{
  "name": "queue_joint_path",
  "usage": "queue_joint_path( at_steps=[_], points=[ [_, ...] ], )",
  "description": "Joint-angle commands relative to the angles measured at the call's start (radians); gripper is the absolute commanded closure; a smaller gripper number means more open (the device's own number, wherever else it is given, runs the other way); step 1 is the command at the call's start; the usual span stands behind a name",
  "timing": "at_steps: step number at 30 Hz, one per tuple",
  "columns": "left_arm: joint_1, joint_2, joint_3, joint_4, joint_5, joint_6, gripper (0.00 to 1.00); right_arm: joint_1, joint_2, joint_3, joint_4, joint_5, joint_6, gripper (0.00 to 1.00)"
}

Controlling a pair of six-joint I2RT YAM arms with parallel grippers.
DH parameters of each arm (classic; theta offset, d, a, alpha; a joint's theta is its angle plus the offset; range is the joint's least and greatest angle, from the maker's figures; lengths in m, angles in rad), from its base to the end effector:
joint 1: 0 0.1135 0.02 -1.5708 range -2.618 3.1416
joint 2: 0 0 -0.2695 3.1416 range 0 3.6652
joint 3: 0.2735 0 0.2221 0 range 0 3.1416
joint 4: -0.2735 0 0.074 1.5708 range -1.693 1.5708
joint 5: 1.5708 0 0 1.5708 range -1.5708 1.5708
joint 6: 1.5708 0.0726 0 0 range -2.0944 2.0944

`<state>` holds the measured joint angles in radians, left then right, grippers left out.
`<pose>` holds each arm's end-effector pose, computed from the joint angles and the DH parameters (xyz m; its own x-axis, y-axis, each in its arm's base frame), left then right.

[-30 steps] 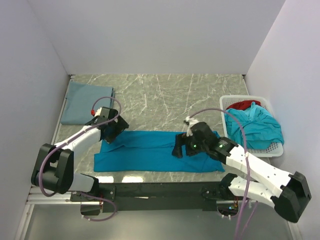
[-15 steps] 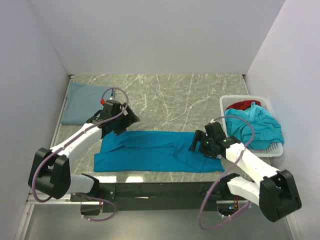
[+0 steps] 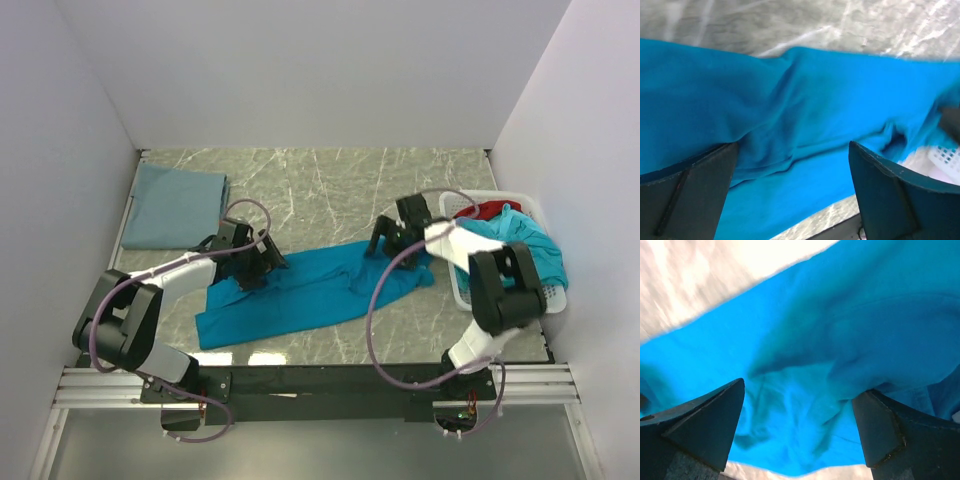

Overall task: Fold and stack the t-shirts
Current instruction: Fold the tshirt

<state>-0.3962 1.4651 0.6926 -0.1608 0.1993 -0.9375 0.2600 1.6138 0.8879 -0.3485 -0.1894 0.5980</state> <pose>0.2463 -0.1186 0.1586 -0.8313 -0.5087 -0.2240 -0.3094 0.7582 -0.5739 0.2869 0.0905 0.1579 -0.8932 0.3346 -0.3004 0.1981 0.8926 0.4049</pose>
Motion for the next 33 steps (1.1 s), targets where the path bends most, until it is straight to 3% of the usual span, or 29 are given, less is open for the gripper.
queue_joint_path(
  at_steps=[1, 4, 13, 16, 21, 26, 33],
  points=[
    [-0.007, 0.067, -0.005, 0.01, 0.028, 0.008, 0.01, -0.011, 0.208, 0.17, 0.007, -0.008, -0.084, 0.07],
    [-0.009, 0.093, 0.045, -0.008, 0.028, -0.004, 0.01, -0.013, 0.308, 0.307, -0.043, -0.021, -0.124, 0.07],
    [-0.009, 0.264, 0.283, 0.006, 0.069, -0.004, 0.02, -0.013, 0.765, 1.091, -0.331, -0.146, -0.237, 0.07],
    [-0.01, 0.304, 0.298, 0.024, 0.103, -0.03, 0.06, -0.013, 0.874, 1.264, -0.435, -0.179, -0.241, 0.07],
    [-0.036, 0.255, 0.216, 0.064, 0.1, -0.107, 0.07, -0.007, 0.888, 1.269, -0.396, -0.231, -0.238, 0.07],
    [-0.165, 0.176, 0.148, -0.008, 0.036, -0.164, 0.04, 0.01, 0.942, 1.364, -0.408, -0.298, -0.233, 0.07],
    [-0.372, 0.043, 0.022, 0.047, -0.007, -0.328, 0.04, 0.05, 0.963, 1.459, -0.405, -0.297, -0.247, 0.07]
  ],
)
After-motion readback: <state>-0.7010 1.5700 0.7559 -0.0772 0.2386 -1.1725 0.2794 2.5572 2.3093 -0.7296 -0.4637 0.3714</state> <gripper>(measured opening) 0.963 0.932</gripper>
